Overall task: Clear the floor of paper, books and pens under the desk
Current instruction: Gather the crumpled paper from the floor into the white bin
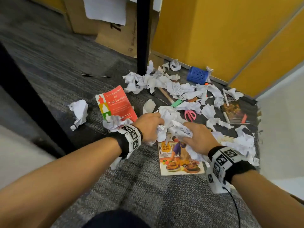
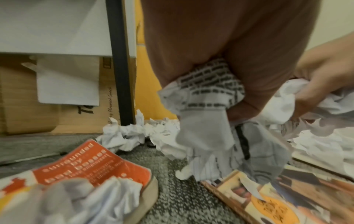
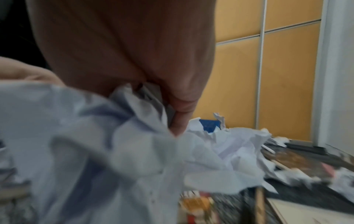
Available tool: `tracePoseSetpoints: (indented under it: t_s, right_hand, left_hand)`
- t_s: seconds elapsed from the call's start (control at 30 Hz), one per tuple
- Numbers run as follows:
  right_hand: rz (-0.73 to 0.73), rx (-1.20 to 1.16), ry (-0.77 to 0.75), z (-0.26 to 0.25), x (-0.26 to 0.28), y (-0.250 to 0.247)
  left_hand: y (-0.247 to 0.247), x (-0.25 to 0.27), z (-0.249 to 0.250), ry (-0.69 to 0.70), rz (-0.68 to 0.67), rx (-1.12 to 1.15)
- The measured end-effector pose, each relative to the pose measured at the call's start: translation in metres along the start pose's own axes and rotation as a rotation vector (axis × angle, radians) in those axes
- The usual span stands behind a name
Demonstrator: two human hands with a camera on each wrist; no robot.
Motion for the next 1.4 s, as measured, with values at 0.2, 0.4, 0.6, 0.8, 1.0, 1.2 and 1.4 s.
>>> tracePoseSetpoints:
  t_s: [0.2,0.4,0.6,0.8,1.0,1.2,1.4]
  right_hand:
    - [-0.057,0.067,-0.216,-0.059,-0.002,-0.026]
    - [-0.058,0.088,-0.475,-0.144,0.002,-0.045]
    - [0.054,0.019,-0.643,-0.214,0.001,-0.074]
    - [0.137,-0.007,-0.770,-0.294,0.002,-0.107]
    - [0.239,-0.046,-0.869,-0.388,-0.005,-0.105]
    - [0.346,0.013,-0.891,-0.465,-0.032,-0.071]
    - [0.034,0.007,-0.669,-0.483,-0.072,0.015]
  left_hand:
    - [-0.039,0.070,-0.014,-0.103,0.039,0.033]
    - [-0.068,0.159,-0.041,-0.215,0.141,0.035]
    - [-0.124,0.232,-0.057,-0.266,0.286,0.105]
    - [-0.180,0.304,-0.081,-0.356,0.438,0.276]
    - [-0.222,0.366,-0.140,-0.456,0.524,0.463]
    - [-0.230,0.385,-0.205,-0.568,0.629,0.444]
    - [-0.177,0.353,-0.250,-0.696,0.487,0.218]
Point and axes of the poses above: each hand's wrist, its own x-axis away from the middle knuckle, its own y-axis out of the palm, z = x × y, the point moved 2 cm from there along -x, towards the middle knuckle, and after that the axes turned 13 degrees about -y, right-handed, at the moved point
